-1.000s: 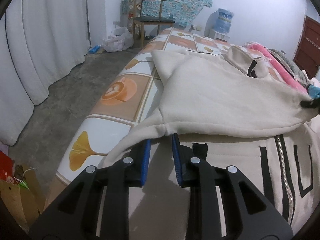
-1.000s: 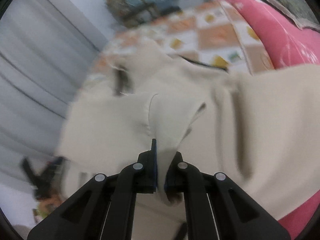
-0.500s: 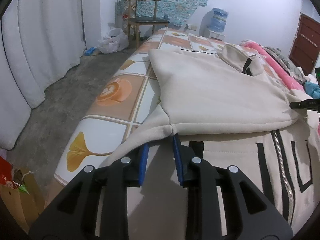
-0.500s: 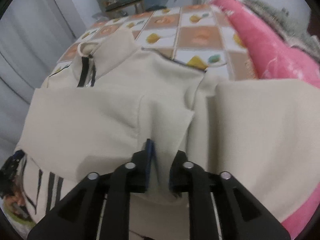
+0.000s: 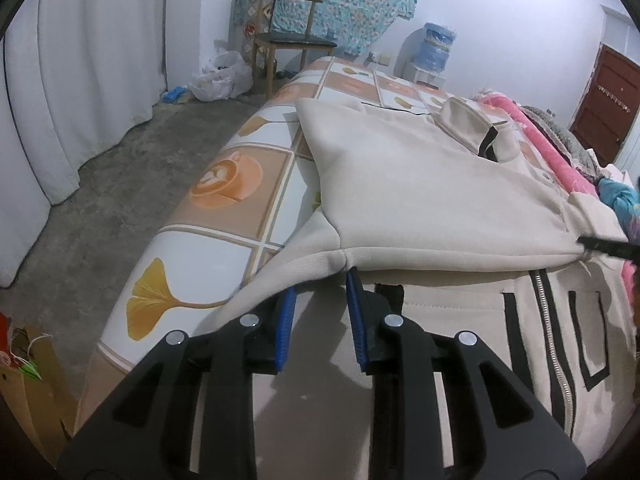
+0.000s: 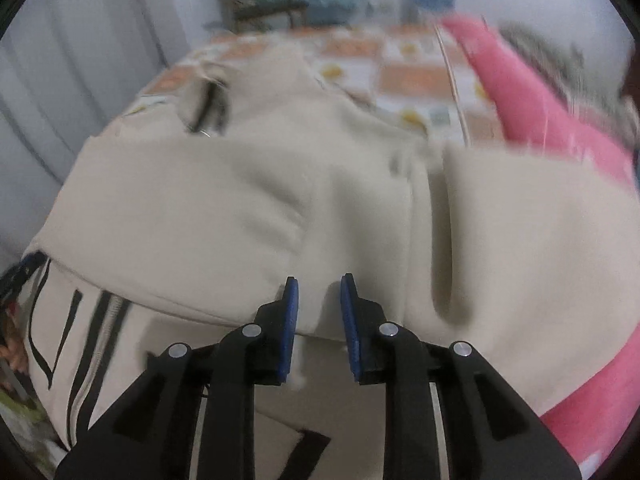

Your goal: Fold large clothes

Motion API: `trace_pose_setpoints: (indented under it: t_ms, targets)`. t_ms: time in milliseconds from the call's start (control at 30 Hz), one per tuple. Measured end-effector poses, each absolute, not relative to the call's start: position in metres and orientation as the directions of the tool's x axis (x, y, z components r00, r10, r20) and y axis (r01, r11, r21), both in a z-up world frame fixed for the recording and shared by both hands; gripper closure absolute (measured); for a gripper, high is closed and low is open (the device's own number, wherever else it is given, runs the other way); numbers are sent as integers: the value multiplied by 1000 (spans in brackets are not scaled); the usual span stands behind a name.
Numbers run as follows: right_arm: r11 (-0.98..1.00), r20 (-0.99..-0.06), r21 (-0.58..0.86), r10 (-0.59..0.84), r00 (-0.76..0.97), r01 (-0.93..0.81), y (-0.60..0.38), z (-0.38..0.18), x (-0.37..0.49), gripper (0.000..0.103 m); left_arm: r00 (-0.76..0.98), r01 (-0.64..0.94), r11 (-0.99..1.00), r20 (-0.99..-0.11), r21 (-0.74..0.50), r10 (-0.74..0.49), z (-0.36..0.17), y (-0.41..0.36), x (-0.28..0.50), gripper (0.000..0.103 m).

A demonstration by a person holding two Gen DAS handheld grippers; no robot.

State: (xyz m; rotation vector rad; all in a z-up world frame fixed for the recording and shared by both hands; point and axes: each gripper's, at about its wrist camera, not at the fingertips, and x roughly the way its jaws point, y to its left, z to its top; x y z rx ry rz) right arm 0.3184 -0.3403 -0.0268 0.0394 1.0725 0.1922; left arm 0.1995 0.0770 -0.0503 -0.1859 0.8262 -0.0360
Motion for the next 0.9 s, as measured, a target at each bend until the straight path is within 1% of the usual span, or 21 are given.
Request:
trace_pose_setpoints:
  t_ms: [67, 133, 200, 300, 400, 467, 533, 567, 667, 733, 833, 900]
  targets:
    - [978, -866, 187, 207, 456, -89, -351, -22, 315, 81, 674, -36, 981, -730, -189, -116, -47, 81, 196, 79]
    - [983, -865, 165, 183, 467, -80, -350, -12, 310, 81, 685, -16, 976, -714, -216, -147, -40, 87, 189, 79]
    - [982, -854, 156, 188, 486, -107, -346, 0, 304, 81, 689, 5, 972, -704, -236, -174, -34, 91, 184, 79]
    - [977, -832, 150, 209, 514, -154, -334, 14, 307, 80, 691, 32, 974, -699, -225, -185, -27, 92, 180, 79]
    - [971, -826, 166, 234, 513, -175, -322, 8, 324, 80, 696, 37, 979, -698, -202, -170, -24, 89, 178, 78]
    - [966, -829, 195, 256, 497, -172, -317, -2, 337, 79, 699, 29, 977, -694, -210, -170, -23, 90, 175, 78]
    - [966, -852, 205, 254, 458, -155, -314, -23, 350, 69, 703, 18, 978, -693, -208, -160, -23, 93, 172, 78]
    - [964, -846, 203, 261, 465, -172, -311, -28, 351, 69, 703, 9, 978, -695, -207, -153, -23, 96, 169, 78]
    - [976, -859, 128, 198, 472, -178, -301, -25, 347, 69, 708, 2, 980, -692, -197, -141, -19, 104, 162, 78]
    - [977, -857, 111, 187, 480, -182, -295, -16, 338, 62, 722, 21, 981, -675, -195, -149, -10, 105, 160, 78]
    - [970, -834, 84, 195, 516, -230, -284, -2, 319, 56, 739, 54, 978, -651, -202, -176, 5, 100, 169, 78]
    - [967, -828, 38, 172, 533, -253, -277, 1, 312, 54, 742, 105, 967, -629, -233, -232, 13, 88, 183, 78]
